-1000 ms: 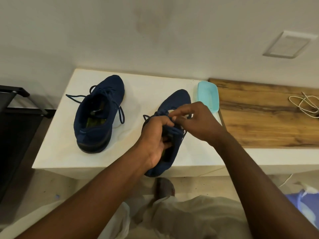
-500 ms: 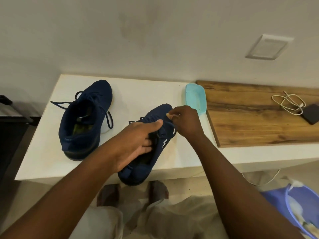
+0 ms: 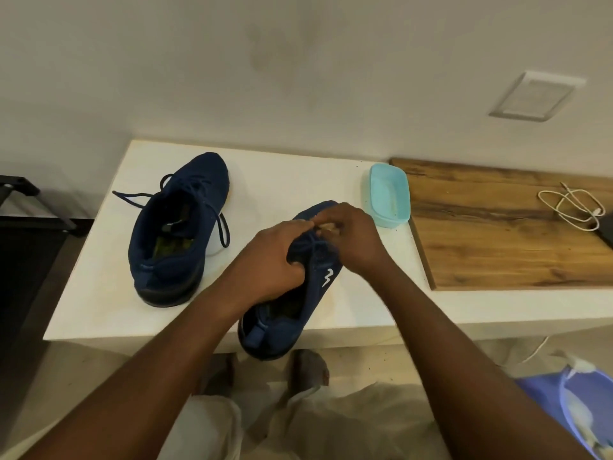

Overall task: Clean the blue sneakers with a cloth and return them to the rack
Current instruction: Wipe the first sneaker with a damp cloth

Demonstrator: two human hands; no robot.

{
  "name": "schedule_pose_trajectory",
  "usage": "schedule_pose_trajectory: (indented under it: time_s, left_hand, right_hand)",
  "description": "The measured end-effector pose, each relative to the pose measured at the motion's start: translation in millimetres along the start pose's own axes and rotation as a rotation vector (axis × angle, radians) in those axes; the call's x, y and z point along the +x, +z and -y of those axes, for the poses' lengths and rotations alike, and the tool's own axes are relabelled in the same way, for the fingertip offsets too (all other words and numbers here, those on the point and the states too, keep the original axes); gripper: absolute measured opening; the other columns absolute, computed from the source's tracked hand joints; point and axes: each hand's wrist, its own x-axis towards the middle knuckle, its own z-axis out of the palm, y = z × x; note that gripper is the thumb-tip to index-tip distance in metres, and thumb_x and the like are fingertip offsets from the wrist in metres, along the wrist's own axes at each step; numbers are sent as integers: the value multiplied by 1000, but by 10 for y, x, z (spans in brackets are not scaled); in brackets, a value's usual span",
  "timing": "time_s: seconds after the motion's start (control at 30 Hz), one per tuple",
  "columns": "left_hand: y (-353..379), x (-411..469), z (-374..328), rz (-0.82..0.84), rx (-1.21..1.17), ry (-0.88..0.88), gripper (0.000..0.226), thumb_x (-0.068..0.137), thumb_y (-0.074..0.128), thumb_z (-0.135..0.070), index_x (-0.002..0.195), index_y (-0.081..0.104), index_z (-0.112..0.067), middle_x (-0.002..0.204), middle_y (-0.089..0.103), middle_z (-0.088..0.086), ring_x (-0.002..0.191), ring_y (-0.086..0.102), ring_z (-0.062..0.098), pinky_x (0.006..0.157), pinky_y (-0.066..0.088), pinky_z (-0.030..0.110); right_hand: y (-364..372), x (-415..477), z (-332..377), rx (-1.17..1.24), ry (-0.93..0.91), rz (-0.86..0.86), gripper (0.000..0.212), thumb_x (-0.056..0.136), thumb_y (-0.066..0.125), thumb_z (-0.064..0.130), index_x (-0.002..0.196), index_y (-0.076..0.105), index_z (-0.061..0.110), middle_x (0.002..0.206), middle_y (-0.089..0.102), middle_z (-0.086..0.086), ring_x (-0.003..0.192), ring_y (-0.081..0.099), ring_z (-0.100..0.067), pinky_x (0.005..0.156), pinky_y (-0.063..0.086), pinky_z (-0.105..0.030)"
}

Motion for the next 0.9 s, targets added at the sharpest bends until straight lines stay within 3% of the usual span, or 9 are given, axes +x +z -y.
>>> schedule_pose_trajectory:
  time_s: [0.1, 0.2, 0.3, 0.4, 0.5, 0.6, 0.7, 0.77, 0.9]
  left_hand:
    - [-35, 17, 51, 88, 4, -7, 79, 80, 62, -2, 152, 41, -28, 154, 45, -7, 135, 48, 14, 103, 38, 21]
    - [-62, 52, 94, 161, 3, -14, 87, 79, 64, 0, 155, 34, -30, 158, 39, -7, 136, 46, 16, 101, 40, 22]
    - [-121, 58, 126, 267, 39, -3, 94, 81, 65, 0, 158, 23, -33, 161, 33, -7, 135, 48, 18, 97, 46, 25]
    - [-144, 17, 121, 277, 52, 16, 96, 81, 66, 3, 159, 20, -32, 158, 35, -5, 131, 48, 17, 96, 46, 24]
    - [-87, 13, 137, 167, 41, 47, 86, 83, 61, 5, 157, 29, -27, 155, 42, -1, 135, 47, 18, 102, 38, 22]
    - [-42, 44, 176, 61, 35, 58, 73, 87, 53, 6, 152, 41, -25, 150, 51, 2, 134, 50, 20, 102, 37, 21]
    - [0, 79, 194, 14, 20, 79, 64, 88, 52, 7, 145, 51, -22, 140, 60, 3, 126, 56, 21, 96, 36, 17]
    - [24, 102, 225, 10, 19, 73, 65, 88, 53, 6, 146, 51, -23, 141, 60, 2, 126, 56, 20, 98, 37, 17]
    - [41, 128, 257, 18, 13, 53, 69, 87, 53, 5, 149, 47, -25, 146, 55, 1, 131, 53, 18, 104, 36, 19]
  right_hand:
    - [-180, 55, -216, -136, 90, 41, 22, 85, 68, 4, 101, 77, 15, 102, 71, 2, 89, 60, -7, 78, 47, -14]
    - [-194, 114, -348, -212, 253, -102, 21, 93, 63, 14, 111, 73, 14, 111, 71, -2, 98, 64, -15, 87, 44, -17]
    - [-78, 113, -256, -196, 236, -179, 25, 93, 59, 5, 114, 71, 12, 114, 69, -5, 105, 63, -20, 88, 39, -16]
    - [-69, 60, -88, 20, 104, -33, 21, 90, 62, 7, 103, 76, 15, 103, 74, 3, 95, 66, -8, 82, 49, -15]
    - [-173, 9, -13, 204, 166, 188, 12, 86, 72, 14, 96, 77, 17, 90, 75, 2, 83, 71, -13, 70, 59, -23]
    - [-283, 34, -31, 389, 348, 118, 15, 86, 73, 15, 101, 74, 17, 97, 72, -6, 89, 70, -24, 72, 61, -35]
    - [-321, 101, -21, 654, 452, 56, 19, 91, 68, 18, 110, 69, 18, 98, 73, -1, 91, 71, -23, 74, 60, -32]
    - [-246, 126, -42, 533, 423, 28, 24, 89, 72, 23, 112, 67, 20, 99, 72, 2, 88, 71, -19, 71, 59, -26]
    - [-103, 71, -156, -119, 195, -260, 21, 88, 71, 29, 107, 63, 27, 106, 62, 12, 85, 58, -4, 69, 41, -8]
